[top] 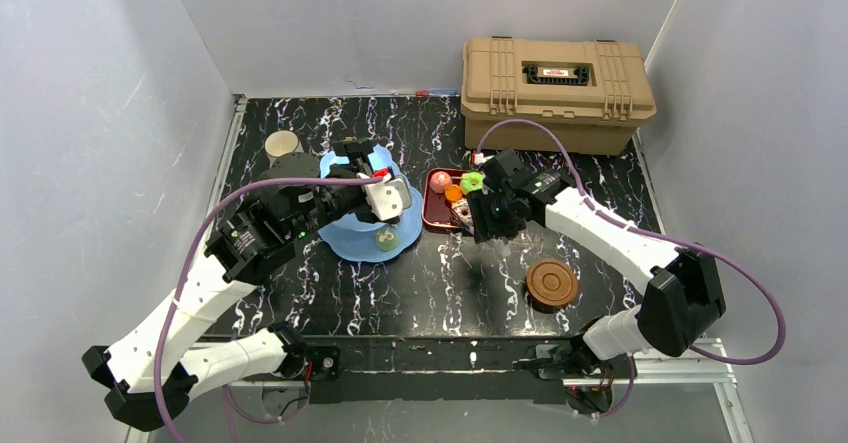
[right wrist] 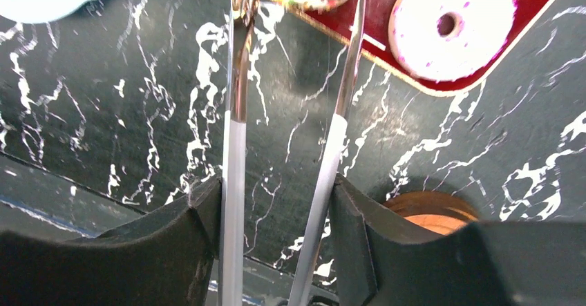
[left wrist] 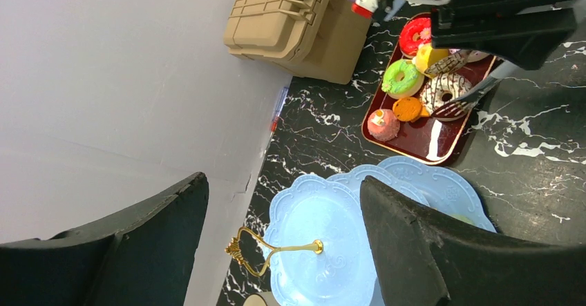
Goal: Serve the afternoon tea
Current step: Pick up the desert from the tray.
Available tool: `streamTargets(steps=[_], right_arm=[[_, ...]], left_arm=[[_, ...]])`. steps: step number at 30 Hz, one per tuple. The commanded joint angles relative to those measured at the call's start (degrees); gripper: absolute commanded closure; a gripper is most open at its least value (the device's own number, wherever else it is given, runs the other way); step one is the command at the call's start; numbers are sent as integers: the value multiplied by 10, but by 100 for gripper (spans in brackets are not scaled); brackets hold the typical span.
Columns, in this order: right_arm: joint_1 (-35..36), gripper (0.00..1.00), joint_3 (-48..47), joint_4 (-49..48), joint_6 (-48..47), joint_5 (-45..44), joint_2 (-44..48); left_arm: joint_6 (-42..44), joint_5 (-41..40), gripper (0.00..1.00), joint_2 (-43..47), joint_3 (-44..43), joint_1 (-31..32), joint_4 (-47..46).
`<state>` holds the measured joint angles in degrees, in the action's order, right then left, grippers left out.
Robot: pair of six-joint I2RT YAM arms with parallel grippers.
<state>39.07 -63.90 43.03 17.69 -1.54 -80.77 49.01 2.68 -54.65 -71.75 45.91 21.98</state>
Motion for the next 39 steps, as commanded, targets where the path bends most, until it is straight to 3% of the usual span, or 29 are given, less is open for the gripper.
streamTargets(steps=[1,17,20,39], right_arm=[[0,96,-72,-23,-20,-27,15],[0,97,-176,28,-21,12,29],[0,97,-186,18,-11,57,33],[4,98,-130,-103,-3,182,55]], left_arm=[[-1,11,21,12,-7,-2,9],[13,7,21,24,-6,-2,9],[13,5,21,25,-5,-3,8],[17,3,21,20,-18,-2,11]])
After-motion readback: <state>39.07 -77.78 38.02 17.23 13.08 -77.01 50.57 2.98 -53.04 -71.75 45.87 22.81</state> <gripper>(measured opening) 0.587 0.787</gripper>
